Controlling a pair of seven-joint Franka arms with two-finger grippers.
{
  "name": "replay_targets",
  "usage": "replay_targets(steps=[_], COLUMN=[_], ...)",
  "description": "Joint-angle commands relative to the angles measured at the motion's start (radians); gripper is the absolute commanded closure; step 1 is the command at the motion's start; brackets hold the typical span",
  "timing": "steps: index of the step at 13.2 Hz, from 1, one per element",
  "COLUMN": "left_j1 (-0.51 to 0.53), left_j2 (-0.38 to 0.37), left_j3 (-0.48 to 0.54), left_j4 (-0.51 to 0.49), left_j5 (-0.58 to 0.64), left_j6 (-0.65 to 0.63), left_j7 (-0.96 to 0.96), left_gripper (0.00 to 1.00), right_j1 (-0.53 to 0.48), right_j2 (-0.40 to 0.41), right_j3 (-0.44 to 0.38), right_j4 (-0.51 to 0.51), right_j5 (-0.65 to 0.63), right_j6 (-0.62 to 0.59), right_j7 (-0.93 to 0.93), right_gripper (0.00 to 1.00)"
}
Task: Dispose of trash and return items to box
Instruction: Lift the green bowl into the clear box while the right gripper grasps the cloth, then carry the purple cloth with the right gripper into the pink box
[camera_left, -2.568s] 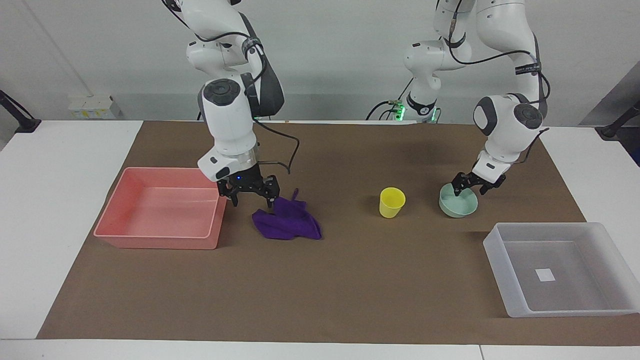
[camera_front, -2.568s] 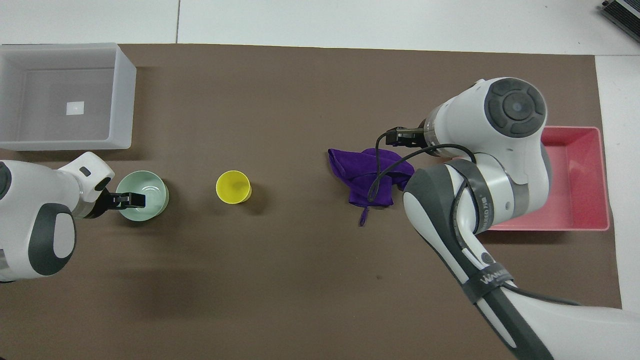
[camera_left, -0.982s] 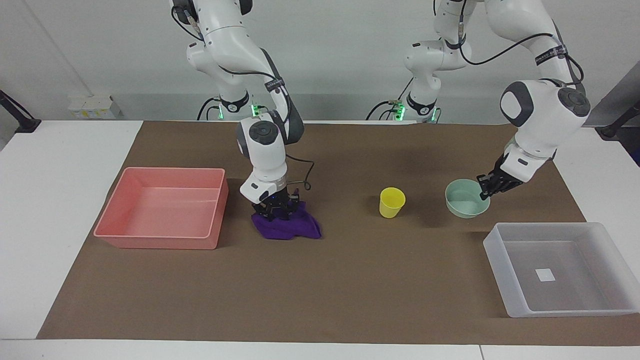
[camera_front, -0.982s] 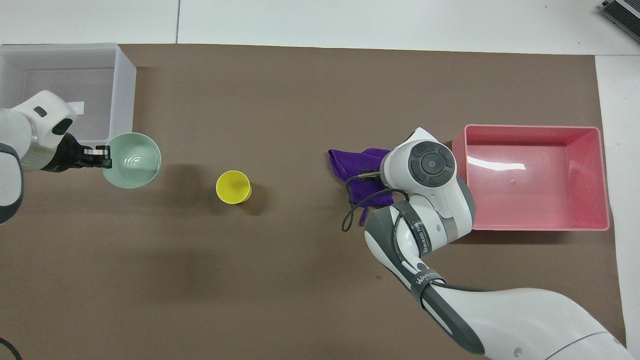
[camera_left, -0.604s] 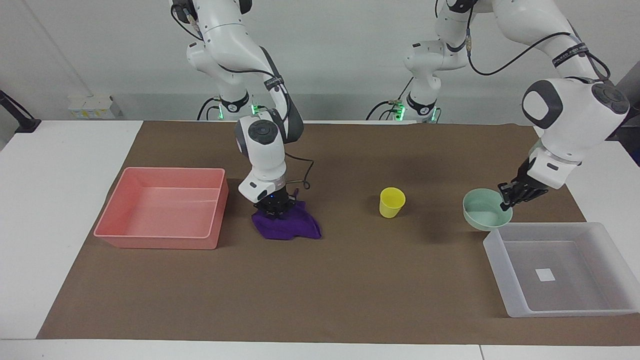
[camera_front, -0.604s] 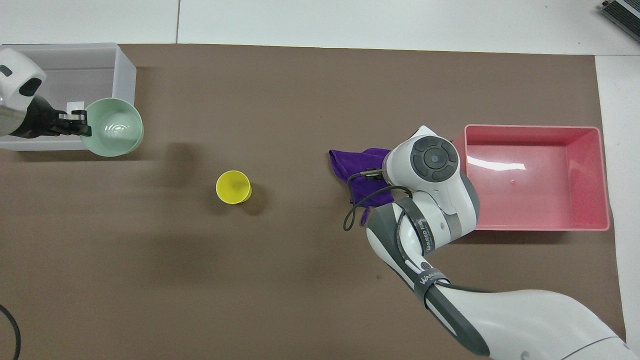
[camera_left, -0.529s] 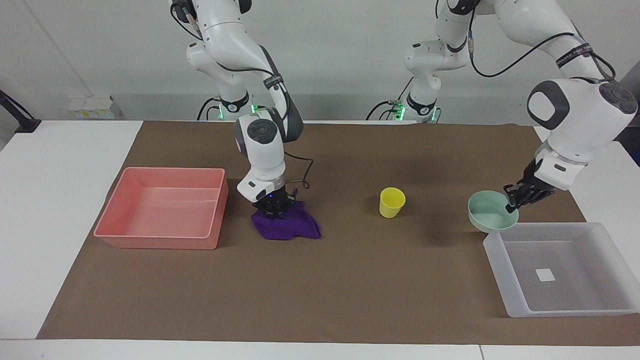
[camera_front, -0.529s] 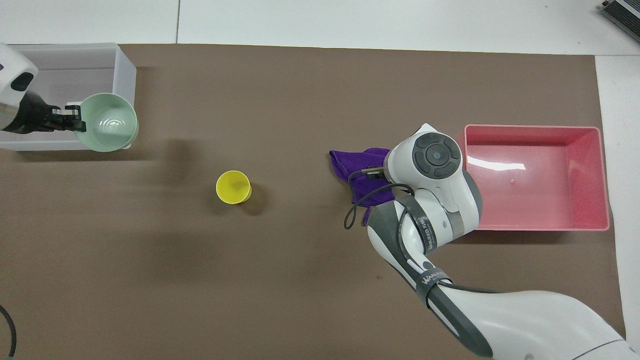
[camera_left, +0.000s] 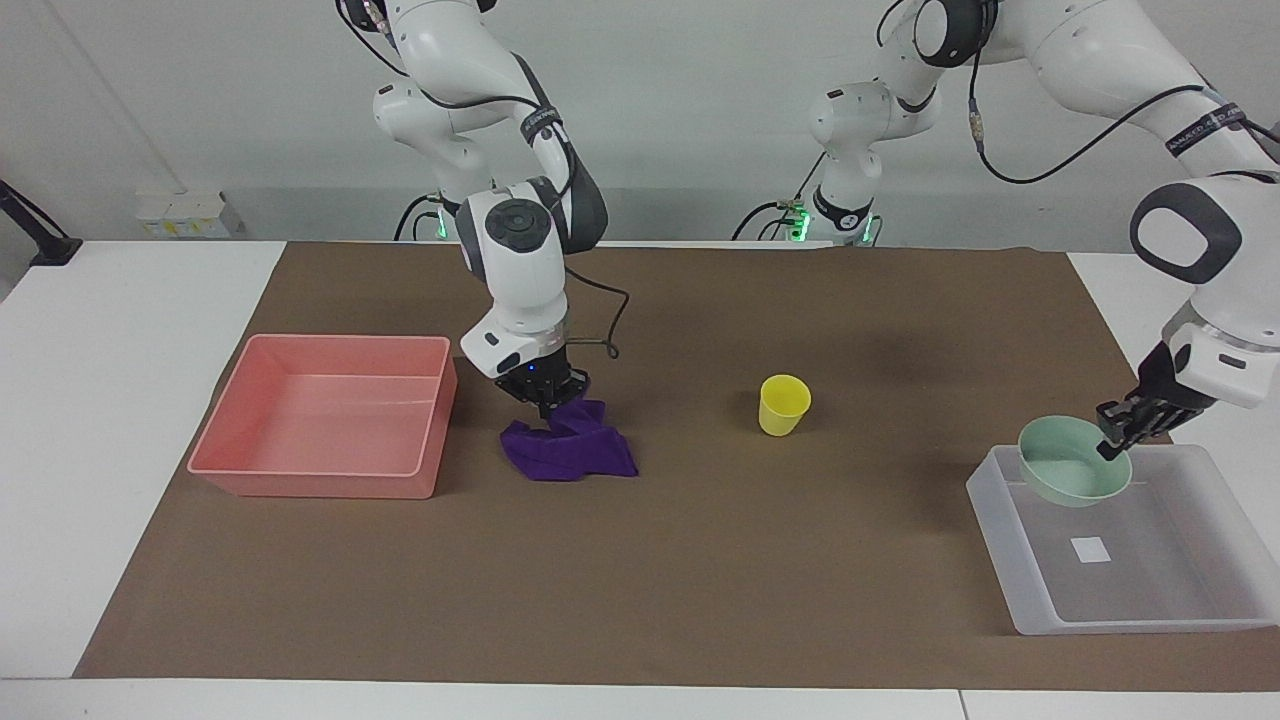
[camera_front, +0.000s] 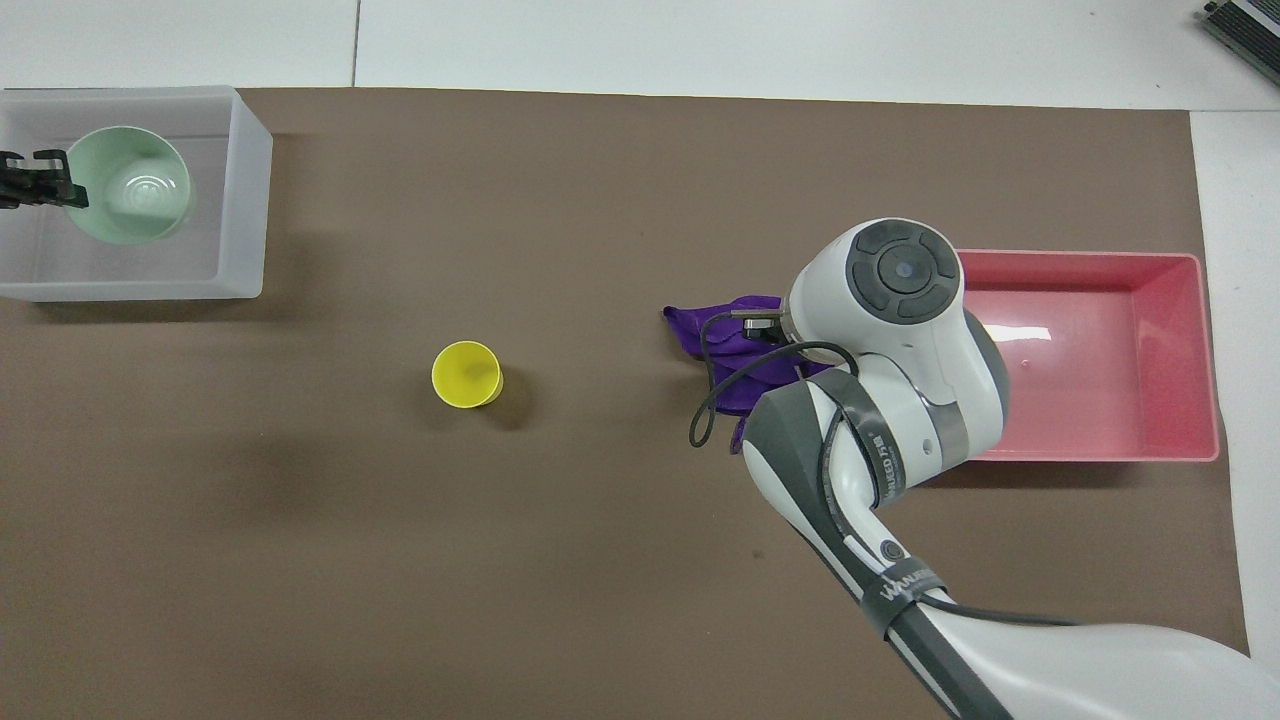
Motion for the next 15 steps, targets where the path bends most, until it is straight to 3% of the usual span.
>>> replay_targets(steps=[1, 4, 9, 13, 15], left_j1=[0.045, 0.062, 0.082, 0.08, 0.082], left_j2=[0.12, 0.166, 0.213, 0.258, 0.258], left_j3=[-0.018, -0.018, -0.016, -0.012, -0.01], left_j4=[0.154, 0.181, 0.192, 0.189, 0.169], left_j5=[0.01, 0.011, 0.021, 0.059, 0.06], left_j6=[-0.037, -0.005, 0.055, 0.109, 0.124], left_j7=[0.034, 0.065, 0.1, 0.099, 0.099], left_gripper=[1.0, 1.0, 1.0, 1.0, 1.0], right_j1=[0.001, -0.012, -0.093, -0.148, -0.186], right_j2=[-0.005, -0.043, -0.216, -0.23, -0.252], right_j3=[0.007, 0.007, -0.005, -0.007, -0.008], right_j4=[0.106, 0.185, 0.193, 0.336, 0.357], right_j5=[-0.007, 0.001, 0.05, 0.047, 0.046], right_j6=[-0.12, -0.235, -0.412, -0.616, -0.666], right_j7=[0.069, 0.073, -0.009, -0.075, -0.113], right_gripper=[1.0, 1.0, 1.0, 1.0, 1.0])
